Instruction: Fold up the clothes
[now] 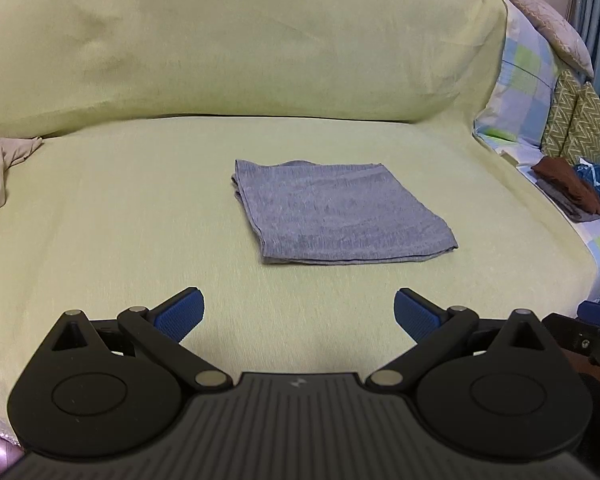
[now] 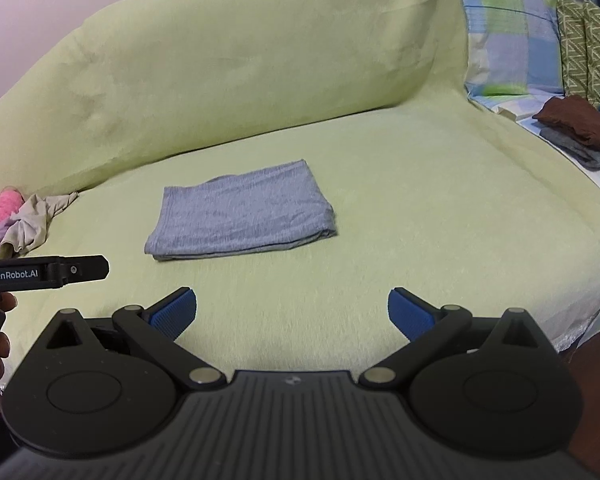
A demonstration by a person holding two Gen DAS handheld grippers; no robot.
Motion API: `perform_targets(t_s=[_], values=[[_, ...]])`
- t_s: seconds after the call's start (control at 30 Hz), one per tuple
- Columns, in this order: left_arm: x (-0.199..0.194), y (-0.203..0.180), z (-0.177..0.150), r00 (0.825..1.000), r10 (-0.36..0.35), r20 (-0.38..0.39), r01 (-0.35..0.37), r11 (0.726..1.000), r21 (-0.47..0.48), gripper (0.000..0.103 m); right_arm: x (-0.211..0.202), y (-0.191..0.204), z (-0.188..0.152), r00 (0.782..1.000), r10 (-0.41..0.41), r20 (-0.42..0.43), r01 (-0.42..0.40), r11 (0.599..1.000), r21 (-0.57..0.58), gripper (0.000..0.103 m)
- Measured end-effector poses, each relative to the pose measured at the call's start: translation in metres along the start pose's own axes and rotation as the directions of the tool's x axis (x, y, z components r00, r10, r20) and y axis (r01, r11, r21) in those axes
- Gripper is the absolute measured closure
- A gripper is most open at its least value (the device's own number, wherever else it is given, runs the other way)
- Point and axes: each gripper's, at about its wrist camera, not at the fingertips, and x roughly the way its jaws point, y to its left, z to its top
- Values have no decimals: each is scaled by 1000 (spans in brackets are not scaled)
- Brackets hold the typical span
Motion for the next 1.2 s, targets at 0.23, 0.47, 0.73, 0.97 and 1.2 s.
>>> perform_targets(t_s=[0.23,0.47,0.73,0.97,1.2], values=[[1,1,-1,1000,10,-9,-10,1000,-14,1,2,9,-2,1000,-4,-13,3,999,-50,2],[2,3,-1,1000,28,-14,-28,999,-25,1,6,14,-2,999,28,-28,-30,998,-63,2],[0,4,-1,999,38,-16,-39,999,-21,1,10,14,-1,998,18,-54,-21,998,-55,2],[-1,3,-1,998,53,-16,-53,998,-15,1,11,14,-1,998,24,-59,-27,998,-53,2],[-1,4,-2,998,67,-20,-68,997,-21,1,12,13,-1,998,23,-61,-26,999,-46,2]])
